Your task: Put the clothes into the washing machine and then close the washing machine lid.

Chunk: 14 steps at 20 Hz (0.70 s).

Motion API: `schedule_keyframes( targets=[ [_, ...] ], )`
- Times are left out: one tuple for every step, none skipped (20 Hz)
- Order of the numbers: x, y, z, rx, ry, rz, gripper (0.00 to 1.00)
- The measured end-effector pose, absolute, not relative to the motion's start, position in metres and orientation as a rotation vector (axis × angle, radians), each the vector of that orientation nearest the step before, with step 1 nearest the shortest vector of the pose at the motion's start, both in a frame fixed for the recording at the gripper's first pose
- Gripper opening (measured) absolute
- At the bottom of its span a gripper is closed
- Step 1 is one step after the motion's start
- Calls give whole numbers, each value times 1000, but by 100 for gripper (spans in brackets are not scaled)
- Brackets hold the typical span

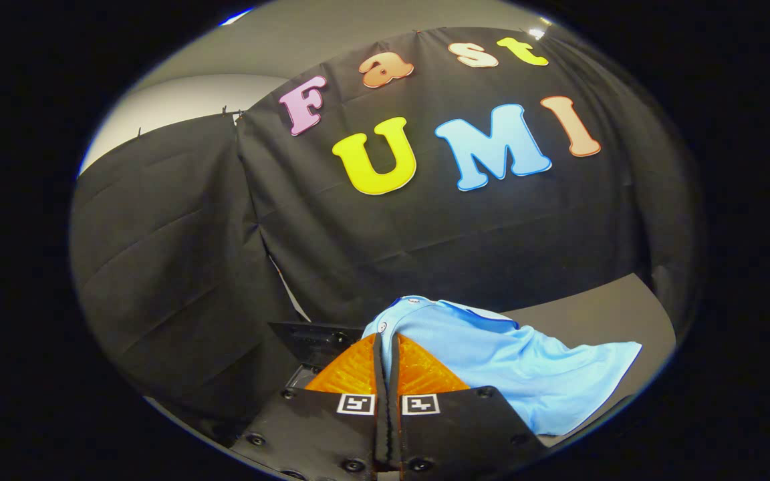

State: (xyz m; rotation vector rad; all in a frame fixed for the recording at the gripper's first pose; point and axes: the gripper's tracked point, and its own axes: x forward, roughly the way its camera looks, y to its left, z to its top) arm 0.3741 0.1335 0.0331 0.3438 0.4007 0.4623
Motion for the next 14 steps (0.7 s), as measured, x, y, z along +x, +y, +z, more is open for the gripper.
schedule_keyframes(
  targets=[
    [371, 142, 35, 348, 400, 480, 1],
    [370, 150, 39, 352, 398, 495, 1],
    [369, 157, 41, 352, 393, 508, 1],
    [369, 164, 44, 350, 390, 522, 1],
    [370, 171, 46, 350, 386, 531, 1],
    [370, 178, 48, 351, 385, 544, 1],
    [369, 185, 49, 355, 382, 554, 1],
    [369, 192, 51, 356, 384, 566, 1],
    [369, 199, 52, 357, 385, 578, 1],
    [368, 207, 53, 357, 387, 590, 1],
    [367, 216, 54, 356, 389, 602, 1],
    [366, 223, 55, 354, 391, 615, 1],
    [366, 230, 56, 354, 390, 626, 1],
    [363, 240, 58, 351, 391, 640, 1]
  ],
)
